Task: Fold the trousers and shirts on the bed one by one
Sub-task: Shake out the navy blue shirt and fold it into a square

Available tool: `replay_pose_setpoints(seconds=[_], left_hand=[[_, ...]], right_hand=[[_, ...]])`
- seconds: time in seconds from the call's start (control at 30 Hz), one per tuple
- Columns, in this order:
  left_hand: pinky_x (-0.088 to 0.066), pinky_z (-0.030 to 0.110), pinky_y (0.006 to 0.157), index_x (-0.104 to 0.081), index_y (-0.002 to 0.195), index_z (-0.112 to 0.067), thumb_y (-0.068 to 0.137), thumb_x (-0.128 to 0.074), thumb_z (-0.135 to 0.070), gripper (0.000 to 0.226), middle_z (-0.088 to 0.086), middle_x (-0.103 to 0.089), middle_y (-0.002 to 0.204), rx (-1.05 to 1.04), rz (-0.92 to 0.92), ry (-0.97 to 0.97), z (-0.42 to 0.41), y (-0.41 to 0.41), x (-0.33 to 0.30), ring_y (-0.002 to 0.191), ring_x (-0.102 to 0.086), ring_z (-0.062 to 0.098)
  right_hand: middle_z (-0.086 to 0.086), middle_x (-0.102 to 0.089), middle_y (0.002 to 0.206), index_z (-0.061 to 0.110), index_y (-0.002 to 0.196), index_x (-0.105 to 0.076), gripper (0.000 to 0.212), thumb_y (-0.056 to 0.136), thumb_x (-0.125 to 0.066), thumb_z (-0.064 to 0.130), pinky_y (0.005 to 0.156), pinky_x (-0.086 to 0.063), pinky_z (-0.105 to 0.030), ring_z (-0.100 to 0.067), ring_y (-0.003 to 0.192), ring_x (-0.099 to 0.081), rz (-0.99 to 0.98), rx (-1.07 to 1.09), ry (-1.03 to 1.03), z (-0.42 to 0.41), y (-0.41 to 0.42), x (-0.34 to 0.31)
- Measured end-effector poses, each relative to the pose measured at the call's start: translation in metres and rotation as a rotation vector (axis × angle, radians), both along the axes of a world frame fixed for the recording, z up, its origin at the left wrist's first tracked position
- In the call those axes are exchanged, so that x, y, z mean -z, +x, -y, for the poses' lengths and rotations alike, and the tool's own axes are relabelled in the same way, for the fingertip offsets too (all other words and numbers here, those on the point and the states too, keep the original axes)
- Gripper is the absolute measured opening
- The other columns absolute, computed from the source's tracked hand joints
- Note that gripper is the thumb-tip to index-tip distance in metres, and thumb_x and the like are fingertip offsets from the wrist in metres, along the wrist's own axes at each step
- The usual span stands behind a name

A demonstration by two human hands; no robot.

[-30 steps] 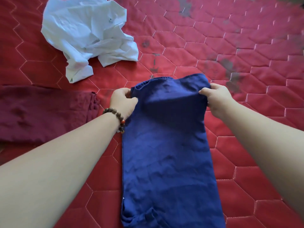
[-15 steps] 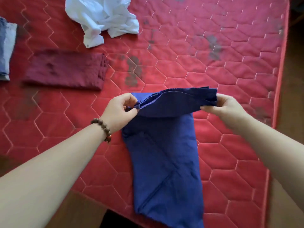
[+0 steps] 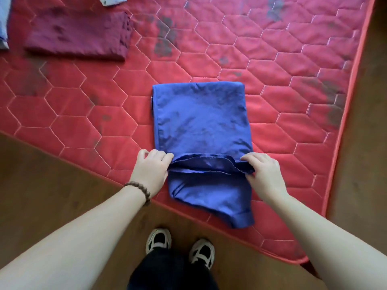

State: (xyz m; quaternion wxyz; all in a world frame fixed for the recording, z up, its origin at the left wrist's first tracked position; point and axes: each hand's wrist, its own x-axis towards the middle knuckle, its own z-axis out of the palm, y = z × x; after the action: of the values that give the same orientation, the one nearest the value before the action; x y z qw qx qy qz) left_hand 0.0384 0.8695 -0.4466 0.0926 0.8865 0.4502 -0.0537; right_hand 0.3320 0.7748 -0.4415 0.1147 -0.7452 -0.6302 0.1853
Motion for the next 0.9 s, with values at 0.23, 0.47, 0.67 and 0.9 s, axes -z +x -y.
replay_pose_setpoints(seconds=[0.23,0.47,0.67,0.9], left_hand=[[-0.042,0.042,0.099,-0.067,0.083,-0.004,0.069,-0.067,0.007,0.018,0.014,-0.070,0.106,0.146,0.310,0.014,0.013,-0.010,-0.017,0.102,-0.066,0.030],[-0.050,0.050,0.088,-0.070,0.103,0.001,0.083,-0.054,-0.002,0.026,0.016,-0.070,0.108,0.160,0.338,-0.033,0.053,-0.031,-0.039,0.099,-0.068,0.032],[-0.048,0.056,0.093,-0.070,0.112,-0.005,0.101,-0.023,-0.032,0.055,0.020,-0.065,0.118,0.373,0.155,-0.167,0.074,-0.048,-0.031,0.110,-0.062,0.038],[-0.029,0.051,0.112,-0.055,0.134,-0.012,0.097,-0.037,-0.034,0.046,0.017,-0.041,0.147,0.245,0.236,-0.050,0.067,-0.010,-0.013,0.136,-0.038,0.035]], right_hand=[[-0.007,-0.073,0.094,0.003,0.086,-0.069,0.041,0.049,-0.072,-0.015,0.091,-0.049,-0.043,-0.032,0.086,-0.068,0.051,-0.093,0.073,0.027,-0.003,-0.016],[-0.010,-0.074,0.096,0.000,0.103,-0.070,0.050,0.055,-0.073,-0.016,0.093,-0.049,-0.048,-0.033,0.088,-0.070,0.058,-0.137,0.071,0.074,-0.020,-0.036],[-0.012,-0.048,0.143,0.018,0.130,-0.060,0.048,0.082,-0.066,0.015,0.116,-0.020,-0.054,-0.032,0.137,-0.038,0.136,-0.315,-0.229,0.110,-0.025,-0.031],[-0.018,-0.031,0.153,0.018,0.128,-0.061,0.045,0.093,-0.045,0.041,0.116,-0.016,-0.053,-0.034,0.142,-0.027,0.027,0.080,0.023,0.089,-0.061,-0.021]])
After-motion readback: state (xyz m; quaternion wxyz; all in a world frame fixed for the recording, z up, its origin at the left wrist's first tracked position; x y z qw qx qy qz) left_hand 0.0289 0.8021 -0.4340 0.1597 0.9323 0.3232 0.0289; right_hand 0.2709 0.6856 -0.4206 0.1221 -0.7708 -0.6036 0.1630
